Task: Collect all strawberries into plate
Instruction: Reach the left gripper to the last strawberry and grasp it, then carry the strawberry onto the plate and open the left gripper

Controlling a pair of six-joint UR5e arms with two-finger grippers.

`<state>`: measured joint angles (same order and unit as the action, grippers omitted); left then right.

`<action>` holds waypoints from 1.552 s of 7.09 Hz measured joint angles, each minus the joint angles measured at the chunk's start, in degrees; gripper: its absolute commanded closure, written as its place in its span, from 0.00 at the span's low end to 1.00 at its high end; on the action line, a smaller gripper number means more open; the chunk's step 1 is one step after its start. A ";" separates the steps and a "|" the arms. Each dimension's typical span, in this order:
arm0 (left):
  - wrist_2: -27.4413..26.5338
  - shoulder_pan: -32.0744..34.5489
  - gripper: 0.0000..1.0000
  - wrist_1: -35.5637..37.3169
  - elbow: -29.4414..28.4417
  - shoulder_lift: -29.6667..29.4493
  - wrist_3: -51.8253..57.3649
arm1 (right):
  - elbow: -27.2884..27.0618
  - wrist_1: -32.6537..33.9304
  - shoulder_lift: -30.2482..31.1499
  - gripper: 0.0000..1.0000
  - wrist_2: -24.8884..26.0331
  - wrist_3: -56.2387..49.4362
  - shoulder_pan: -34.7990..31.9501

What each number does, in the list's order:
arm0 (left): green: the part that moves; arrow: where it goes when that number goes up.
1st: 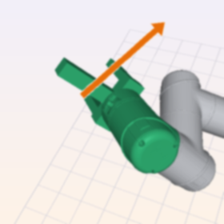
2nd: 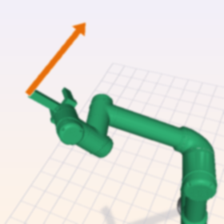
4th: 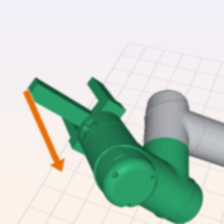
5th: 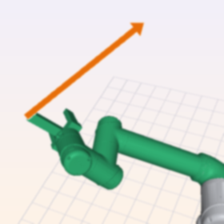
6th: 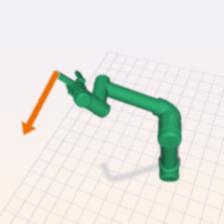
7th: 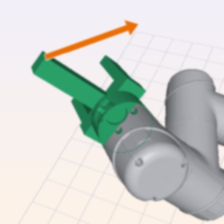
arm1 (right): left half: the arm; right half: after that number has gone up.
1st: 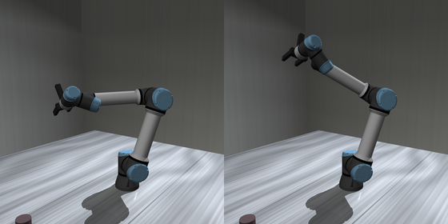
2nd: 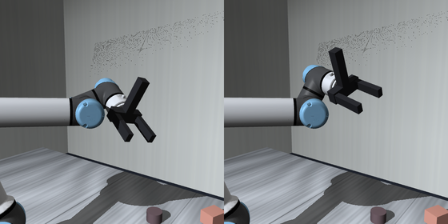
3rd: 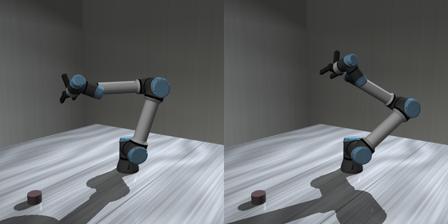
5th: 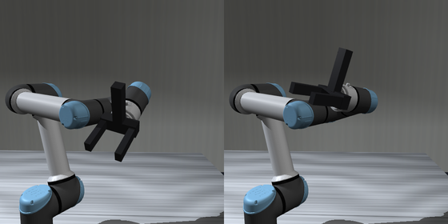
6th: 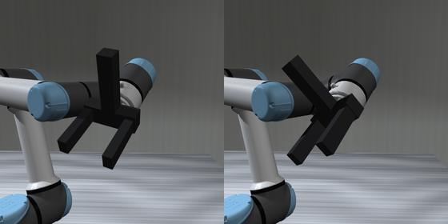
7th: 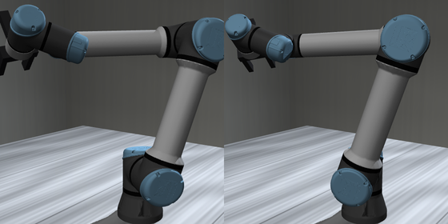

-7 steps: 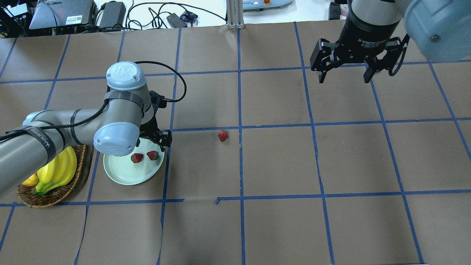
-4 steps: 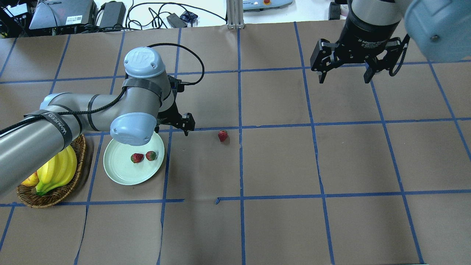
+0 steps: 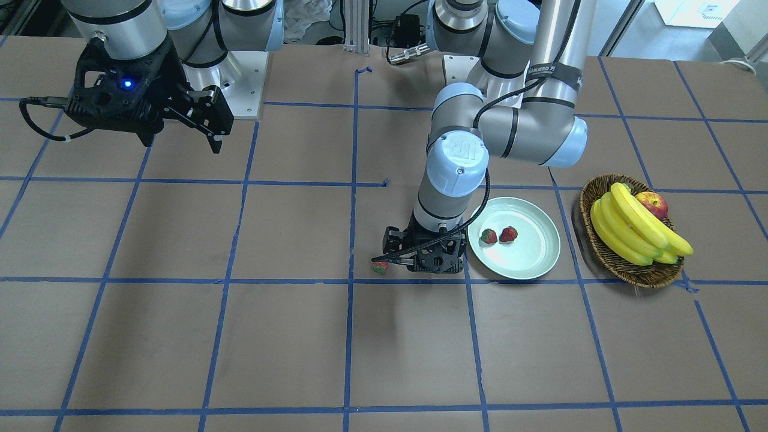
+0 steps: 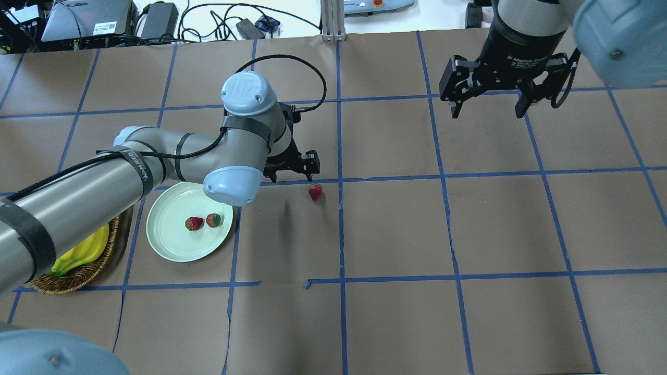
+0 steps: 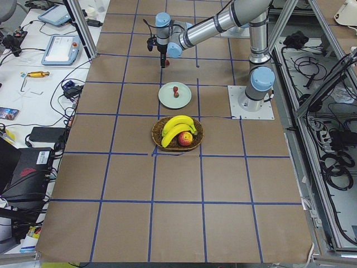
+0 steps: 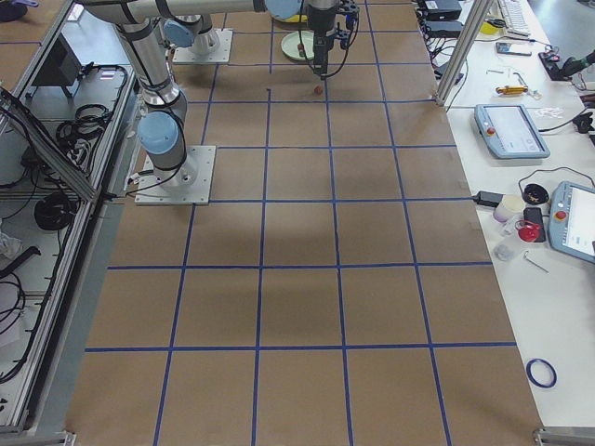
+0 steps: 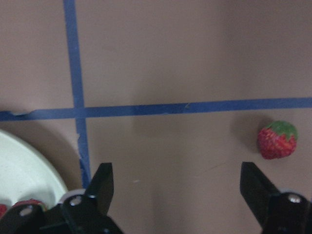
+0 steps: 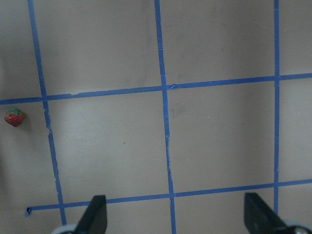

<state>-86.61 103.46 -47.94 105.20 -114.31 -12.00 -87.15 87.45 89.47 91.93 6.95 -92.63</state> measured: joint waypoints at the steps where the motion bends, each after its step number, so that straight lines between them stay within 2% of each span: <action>1: 0.15 1.51 0.18 0.50 -1.15 -1.90 -0.99 | 0.00 0.00 0.00 0.00 0.00 0.00 0.00; 4: 0.11 3.20 0.58 0.59 -2.73 -4.86 -2.20 | 0.05 0.00 0.00 0.00 0.00 0.00 -0.01; 6: -0.31 3.46 0.76 -0.16 -2.76 -5.27 -2.29 | 0.05 0.00 0.00 0.00 0.00 0.00 -0.01; 8: -0.92 3.43 0.78 -1.31 -2.86 -4.12 -1.41 | 0.05 0.06 0.00 0.00 0.00 0.00 -0.01; 11: -6.71 -1.25 0.78 -7.30 -1.30 1.00 4.62 | 0.06 0.09 0.00 0.00 0.00 0.00 -0.01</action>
<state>-93.32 102.21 -55.25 103.90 -113.31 -7.38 -87.10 87.54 89.47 91.94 6.94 -92.64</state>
